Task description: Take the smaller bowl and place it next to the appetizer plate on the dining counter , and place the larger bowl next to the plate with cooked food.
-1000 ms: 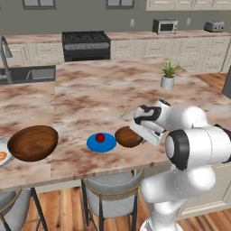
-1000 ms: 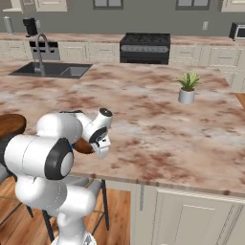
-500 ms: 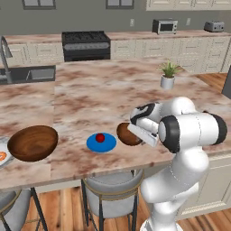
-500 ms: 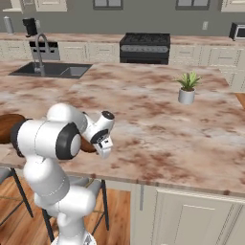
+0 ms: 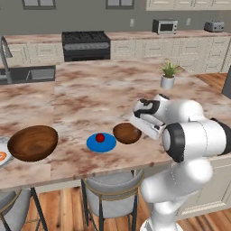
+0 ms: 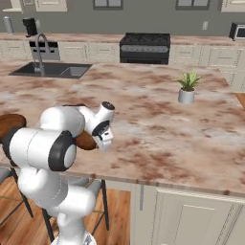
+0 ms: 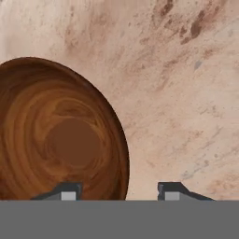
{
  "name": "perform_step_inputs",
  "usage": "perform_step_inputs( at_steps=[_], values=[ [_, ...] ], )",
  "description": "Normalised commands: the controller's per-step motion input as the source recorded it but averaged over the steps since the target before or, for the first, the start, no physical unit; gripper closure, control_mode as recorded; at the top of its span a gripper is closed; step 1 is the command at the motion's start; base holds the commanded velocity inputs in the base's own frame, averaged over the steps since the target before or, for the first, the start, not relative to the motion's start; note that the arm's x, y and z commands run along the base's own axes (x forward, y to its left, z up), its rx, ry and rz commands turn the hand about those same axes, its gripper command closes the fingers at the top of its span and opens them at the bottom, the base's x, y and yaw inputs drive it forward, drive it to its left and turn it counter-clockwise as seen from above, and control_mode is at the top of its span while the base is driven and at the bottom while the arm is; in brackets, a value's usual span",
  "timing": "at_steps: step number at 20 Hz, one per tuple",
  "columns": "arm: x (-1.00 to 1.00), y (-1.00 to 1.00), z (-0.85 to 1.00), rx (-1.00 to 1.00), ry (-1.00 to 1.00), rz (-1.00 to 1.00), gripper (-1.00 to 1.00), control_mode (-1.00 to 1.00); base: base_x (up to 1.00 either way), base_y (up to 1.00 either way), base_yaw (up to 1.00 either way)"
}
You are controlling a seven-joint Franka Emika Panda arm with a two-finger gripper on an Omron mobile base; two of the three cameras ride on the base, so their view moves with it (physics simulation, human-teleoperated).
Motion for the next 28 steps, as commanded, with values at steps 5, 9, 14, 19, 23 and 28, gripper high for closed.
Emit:
perform_step_inputs(
  at_steps=[5, 9, 14, 19, 23, 28],
  values=[
    [-0.47, -0.03, 0.63, -0.03, -0.09, 0.0, -1.0, -1.0, 0.0, 0.0, 0.0],
    [-0.8, -0.13, 0.74, -0.05, -0.4, 0.0, -1.0, -1.0, 0.0, 0.0, 0.0],
    [-0.81, -0.18, 0.64, -0.07, -0.61, 0.01, -1.0, -1.0, 0.0, 0.0, 0.0],
    [-0.85, -0.17, 0.62, -0.07, -0.66, 0.0, -1.0, -1.0, 0.0, 0.0, 0.0],
    [-0.84, -0.24, 0.67, 0.0, -0.37, 0.0, -1.0, -1.0, 0.0, 0.0, 0.0],
    [-0.57, -0.47, 0.67, 0.0, -0.07, 0.0, -1.0, -1.0, 0.0, 0.0, 0.0]
  ],
)
